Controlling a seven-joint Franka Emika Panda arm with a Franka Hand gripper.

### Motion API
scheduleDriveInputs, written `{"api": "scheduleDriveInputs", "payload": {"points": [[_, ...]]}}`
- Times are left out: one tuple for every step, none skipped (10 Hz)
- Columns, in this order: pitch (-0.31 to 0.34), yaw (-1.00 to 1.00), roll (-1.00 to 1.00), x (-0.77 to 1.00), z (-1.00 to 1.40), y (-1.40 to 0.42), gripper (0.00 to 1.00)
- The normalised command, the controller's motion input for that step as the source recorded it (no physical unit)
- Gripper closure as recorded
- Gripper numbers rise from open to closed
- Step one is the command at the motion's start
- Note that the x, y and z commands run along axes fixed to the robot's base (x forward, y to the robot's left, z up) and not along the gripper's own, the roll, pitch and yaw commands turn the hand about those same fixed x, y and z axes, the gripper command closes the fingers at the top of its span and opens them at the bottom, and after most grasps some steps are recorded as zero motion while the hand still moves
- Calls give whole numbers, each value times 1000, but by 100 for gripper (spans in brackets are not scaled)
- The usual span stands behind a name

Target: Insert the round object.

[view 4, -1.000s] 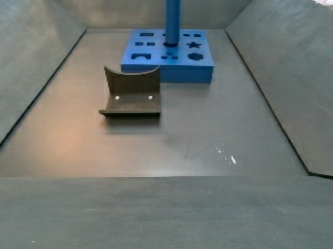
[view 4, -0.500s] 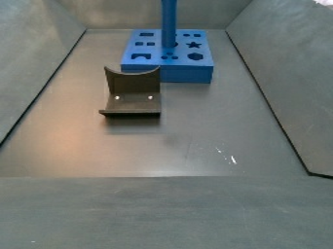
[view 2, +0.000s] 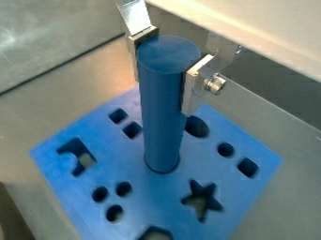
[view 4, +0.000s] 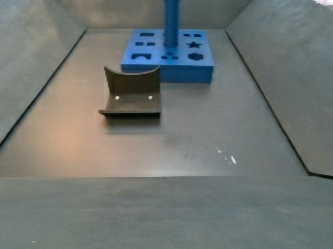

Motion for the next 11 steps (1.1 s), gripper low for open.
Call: {"api": "scheduleDriveInputs", "payload": {"points": [[-103, -86, 83, -363, 0, -120, 100], [-29, -83, 43, 0, -151, -74, 100], [0, -83, 20, 280, -274, 6, 100], [0, -31, 57, 443, -340, 66, 100], [19, -14, 41, 626, -417, 31, 100], [33, -51, 34, 526, -303, 40, 100], [37, -43, 27, 426, -226, 51, 100], [44, -31, 24, 426, -214, 43, 100], [60, -17, 16, 420, -171, 46, 100], [4, -134, 0, 274, -106, 0, 100], [-26, -86, 0, 209, -160, 0, 100]]}}
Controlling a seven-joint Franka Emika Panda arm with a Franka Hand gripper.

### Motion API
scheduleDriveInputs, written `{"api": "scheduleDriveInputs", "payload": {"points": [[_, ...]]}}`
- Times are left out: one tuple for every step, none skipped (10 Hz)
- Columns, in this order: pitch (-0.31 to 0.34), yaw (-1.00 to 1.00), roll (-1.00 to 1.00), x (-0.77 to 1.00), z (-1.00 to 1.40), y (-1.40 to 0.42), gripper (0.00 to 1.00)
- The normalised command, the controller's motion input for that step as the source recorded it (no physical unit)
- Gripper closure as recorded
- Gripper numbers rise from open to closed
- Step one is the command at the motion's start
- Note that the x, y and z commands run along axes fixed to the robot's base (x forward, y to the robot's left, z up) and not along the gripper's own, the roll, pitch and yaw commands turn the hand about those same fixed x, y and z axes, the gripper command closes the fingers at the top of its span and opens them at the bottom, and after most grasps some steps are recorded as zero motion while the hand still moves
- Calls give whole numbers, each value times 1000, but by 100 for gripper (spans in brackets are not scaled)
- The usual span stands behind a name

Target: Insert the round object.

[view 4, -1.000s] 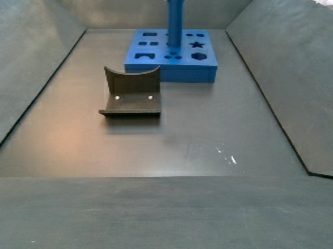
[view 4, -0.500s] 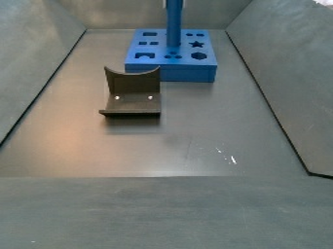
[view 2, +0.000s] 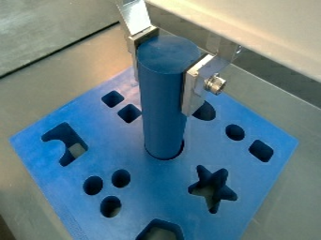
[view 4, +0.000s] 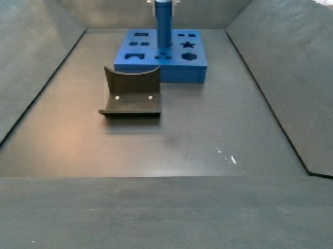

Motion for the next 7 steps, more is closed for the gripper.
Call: {"api": "scheduleDriveInputs", "payload": {"points": [[-47, -60, 0, 94, -174, 0, 100], [-94, 0, 0, 3, -174, 0, 100], [-111, 0, -13, 0, -186, 0, 100], [-70, 0, 0, 0, -137, 0, 100], [-189, 0, -40, 0, -277, 0, 100], [-196, 0, -50, 0, -369, 0, 100], [-19, 0, -20, 0, 0, 0, 100]]}}
